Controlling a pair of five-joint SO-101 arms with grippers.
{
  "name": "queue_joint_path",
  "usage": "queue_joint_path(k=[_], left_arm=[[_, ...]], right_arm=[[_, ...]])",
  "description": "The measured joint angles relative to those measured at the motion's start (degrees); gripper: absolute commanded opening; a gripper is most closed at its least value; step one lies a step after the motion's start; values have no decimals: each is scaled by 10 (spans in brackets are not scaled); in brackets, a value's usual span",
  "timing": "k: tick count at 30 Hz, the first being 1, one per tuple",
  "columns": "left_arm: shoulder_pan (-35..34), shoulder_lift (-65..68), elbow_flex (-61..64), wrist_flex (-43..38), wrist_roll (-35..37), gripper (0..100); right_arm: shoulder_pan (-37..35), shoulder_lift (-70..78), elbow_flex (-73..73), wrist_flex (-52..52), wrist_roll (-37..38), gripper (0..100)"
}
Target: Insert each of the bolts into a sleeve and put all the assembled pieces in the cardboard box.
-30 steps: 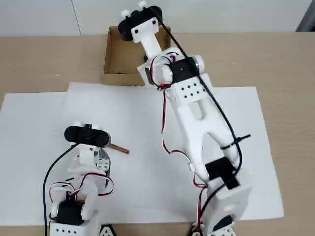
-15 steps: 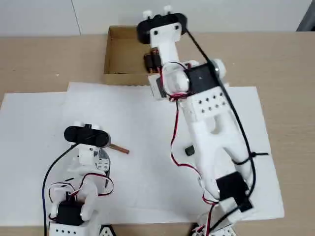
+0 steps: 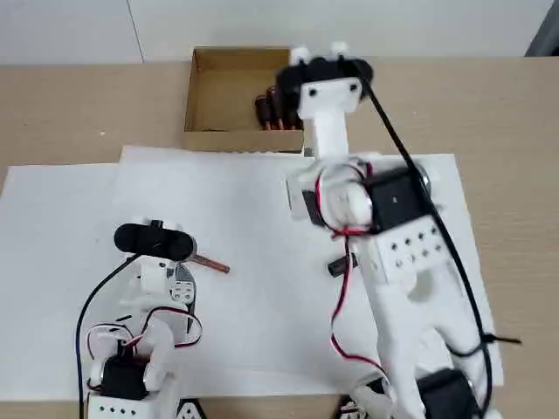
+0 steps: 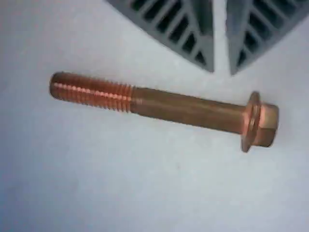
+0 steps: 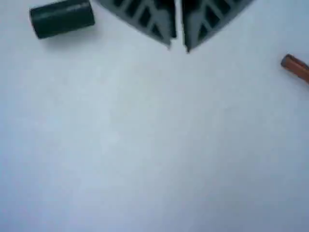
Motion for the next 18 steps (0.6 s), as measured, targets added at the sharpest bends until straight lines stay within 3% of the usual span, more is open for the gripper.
queue_joint_path(k=[7,18], left_arm=[[0,0,0,0,0,6],[0,0,0,0,0,6]], right_arm=[[6,-90,135,3,-67,5],[79,-134,352,-2,-214,5]])
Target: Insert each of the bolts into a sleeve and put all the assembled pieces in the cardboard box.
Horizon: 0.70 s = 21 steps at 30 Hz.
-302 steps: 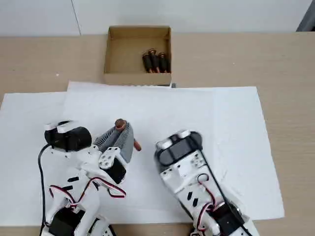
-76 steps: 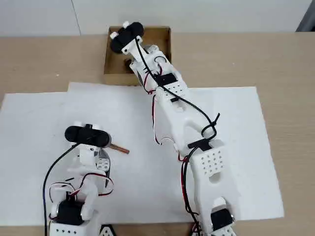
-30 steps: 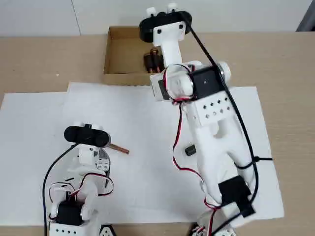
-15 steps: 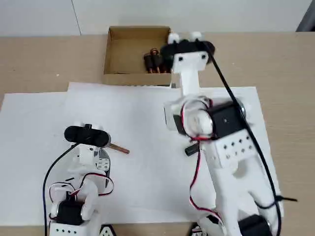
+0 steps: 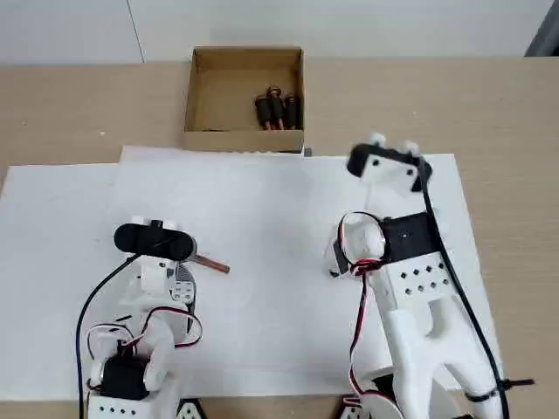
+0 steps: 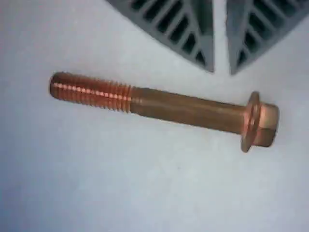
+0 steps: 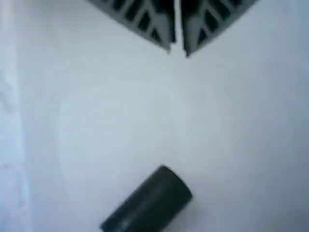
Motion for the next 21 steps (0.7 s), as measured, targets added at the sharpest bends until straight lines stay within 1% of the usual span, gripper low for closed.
queue_joint_path(k=[4,11,13,18,19,21], left_arm=[[0,0,0,0,0,6],[0,0,0,0,0,6],[0,0,0,0,0,6],[0,0,0,0,0,6],[0,0,0,0,0,6],[0,0,0,0,0,6]], right_arm=[[-3,20,24,-23,-43,5],[-3,78,24,-69,-57,7],[-3,99,24,-69,-67,46],[-3,149,18,-69,-79,212],[-3,157,12,-70,-79,226],[-3,172,4,-71,-79,222]])
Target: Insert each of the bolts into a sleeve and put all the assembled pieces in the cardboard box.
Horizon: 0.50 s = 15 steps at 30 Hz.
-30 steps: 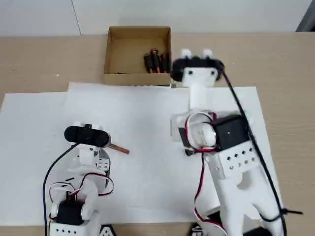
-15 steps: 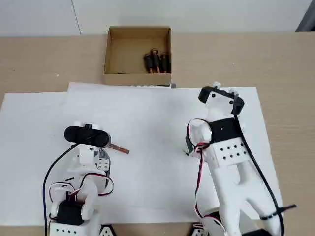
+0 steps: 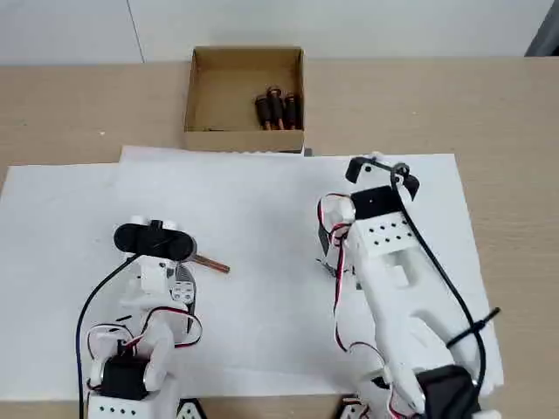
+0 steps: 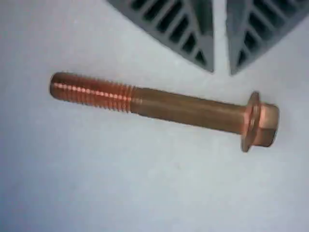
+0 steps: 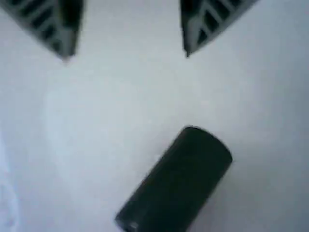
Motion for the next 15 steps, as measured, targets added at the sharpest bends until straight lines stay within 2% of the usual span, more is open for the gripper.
queue_joint_path(k=[6,15], left_arm=[[0,0,0,0,0,6],[0,0,0,0,0,6]], right_arm=[[0,30,-2,-43,0,180],[0,84,-2,-102,0,177]])
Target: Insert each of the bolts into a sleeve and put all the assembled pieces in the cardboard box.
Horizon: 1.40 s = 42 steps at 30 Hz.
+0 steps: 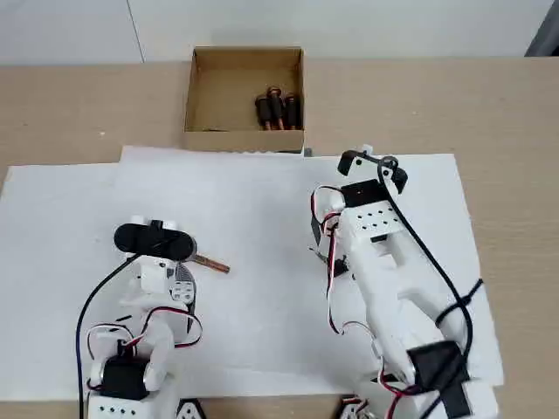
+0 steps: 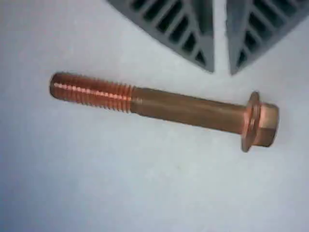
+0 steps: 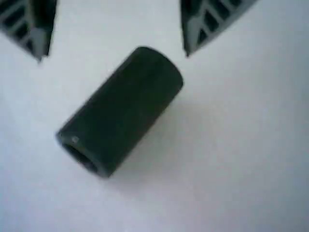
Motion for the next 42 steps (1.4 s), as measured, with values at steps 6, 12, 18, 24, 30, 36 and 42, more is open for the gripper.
queue_joint_path(k=[6,12,18,24,30,36,42], left_arm=[[0,0,0,0,0,6],[0,0,0,0,0,6],[0,0,0,0,0,6],[0,0,0,0,0,6],[0,0,0,0,0,6],[0,0,0,0,0,6],[0,0,0,0,0,6]], right_arm=[[0,41,0,-25,0,177],[5,65,0,-46,0,177],[31,82,-1,-64,-1,177],[38,90,-5,-65,-2,175],[40,90,-4,-64,-2,27],[44,90,-4,-64,0,2],[44,90,-4,-64,10,3]])
